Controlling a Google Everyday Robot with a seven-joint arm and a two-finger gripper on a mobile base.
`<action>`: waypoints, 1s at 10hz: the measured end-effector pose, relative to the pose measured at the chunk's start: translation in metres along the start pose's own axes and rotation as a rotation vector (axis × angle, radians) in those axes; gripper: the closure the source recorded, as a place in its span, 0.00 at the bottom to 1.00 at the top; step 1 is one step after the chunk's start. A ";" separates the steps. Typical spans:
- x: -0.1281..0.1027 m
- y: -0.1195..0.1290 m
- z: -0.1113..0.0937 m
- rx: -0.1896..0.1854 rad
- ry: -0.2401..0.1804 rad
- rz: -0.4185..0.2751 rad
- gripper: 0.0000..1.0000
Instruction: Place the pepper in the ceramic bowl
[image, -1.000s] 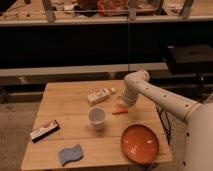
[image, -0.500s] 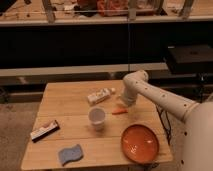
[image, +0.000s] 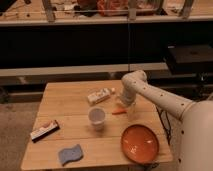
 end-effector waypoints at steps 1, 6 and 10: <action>-0.001 -0.001 0.001 -0.002 0.000 -0.001 0.20; -0.004 -0.005 0.007 -0.007 0.001 0.001 0.20; -0.006 -0.008 0.011 -0.012 0.005 0.000 0.20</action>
